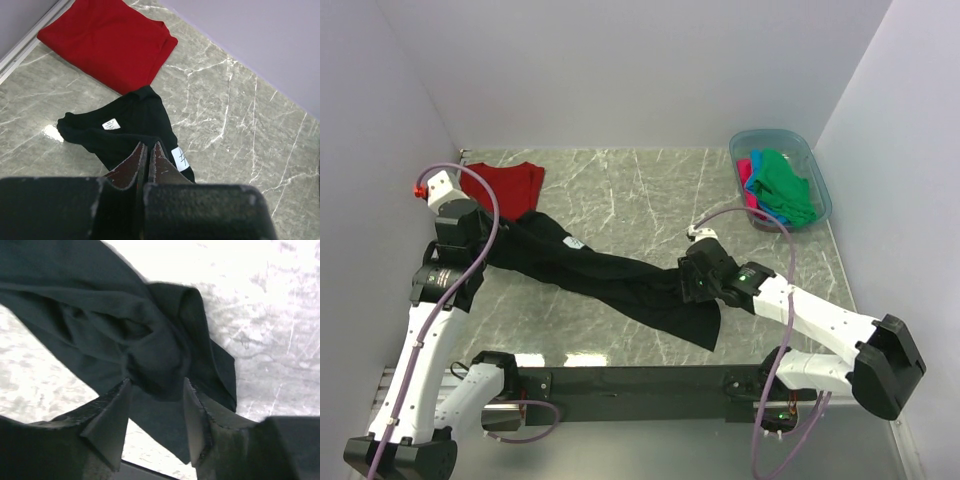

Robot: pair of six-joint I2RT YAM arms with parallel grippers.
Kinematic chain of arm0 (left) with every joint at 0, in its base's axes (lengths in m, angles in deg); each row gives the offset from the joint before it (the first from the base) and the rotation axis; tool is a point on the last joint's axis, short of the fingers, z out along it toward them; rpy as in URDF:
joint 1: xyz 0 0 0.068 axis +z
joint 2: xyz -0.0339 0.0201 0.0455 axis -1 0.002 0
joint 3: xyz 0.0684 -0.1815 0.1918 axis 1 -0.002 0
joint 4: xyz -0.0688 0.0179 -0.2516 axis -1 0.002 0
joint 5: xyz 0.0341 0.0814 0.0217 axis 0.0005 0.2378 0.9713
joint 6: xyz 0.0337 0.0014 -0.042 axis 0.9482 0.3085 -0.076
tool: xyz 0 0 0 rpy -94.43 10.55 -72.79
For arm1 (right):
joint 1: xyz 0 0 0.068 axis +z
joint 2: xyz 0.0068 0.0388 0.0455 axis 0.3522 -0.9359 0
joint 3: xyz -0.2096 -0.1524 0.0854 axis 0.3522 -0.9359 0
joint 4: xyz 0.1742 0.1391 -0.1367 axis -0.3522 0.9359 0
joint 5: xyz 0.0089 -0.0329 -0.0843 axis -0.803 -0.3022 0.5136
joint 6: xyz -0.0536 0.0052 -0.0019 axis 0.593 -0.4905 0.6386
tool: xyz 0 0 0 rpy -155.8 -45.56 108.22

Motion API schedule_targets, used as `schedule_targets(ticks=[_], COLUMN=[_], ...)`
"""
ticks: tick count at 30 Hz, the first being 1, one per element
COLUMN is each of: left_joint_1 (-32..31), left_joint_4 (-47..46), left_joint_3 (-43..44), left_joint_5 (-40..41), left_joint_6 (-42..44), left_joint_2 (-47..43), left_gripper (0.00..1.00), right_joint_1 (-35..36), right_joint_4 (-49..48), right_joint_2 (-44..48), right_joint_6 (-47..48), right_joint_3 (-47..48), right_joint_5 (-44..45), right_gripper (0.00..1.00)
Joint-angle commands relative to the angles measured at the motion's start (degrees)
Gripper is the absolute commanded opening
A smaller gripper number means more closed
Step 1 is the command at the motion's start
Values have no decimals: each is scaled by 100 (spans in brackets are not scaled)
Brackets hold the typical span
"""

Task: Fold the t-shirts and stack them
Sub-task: Flatten the tshirt out

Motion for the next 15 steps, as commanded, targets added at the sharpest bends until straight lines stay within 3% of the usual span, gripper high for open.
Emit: schedule_targets(ticks=[1, 8, 15], left_joint_1=[30, 30, 30], left_joint_4=[-142, -160, -116], left_joint_3=[3, 3, 20], left_joint_5=[25, -45, -37], left_joint_6=[95, 112, 139], left_joint_2=[-104, -86, -112], left_gripper=[1, 1, 1], right_joint_1=[33, 103, 252], right_joint_4=[-194, -273, -221], right_joint_2=[328, 618, 249], right_joint_6=[-96, -228, -412], right_joint_3=[361, 222, 90], right_joint_5=[-58, -207, 12], right_gripper=[54, 57, 58])
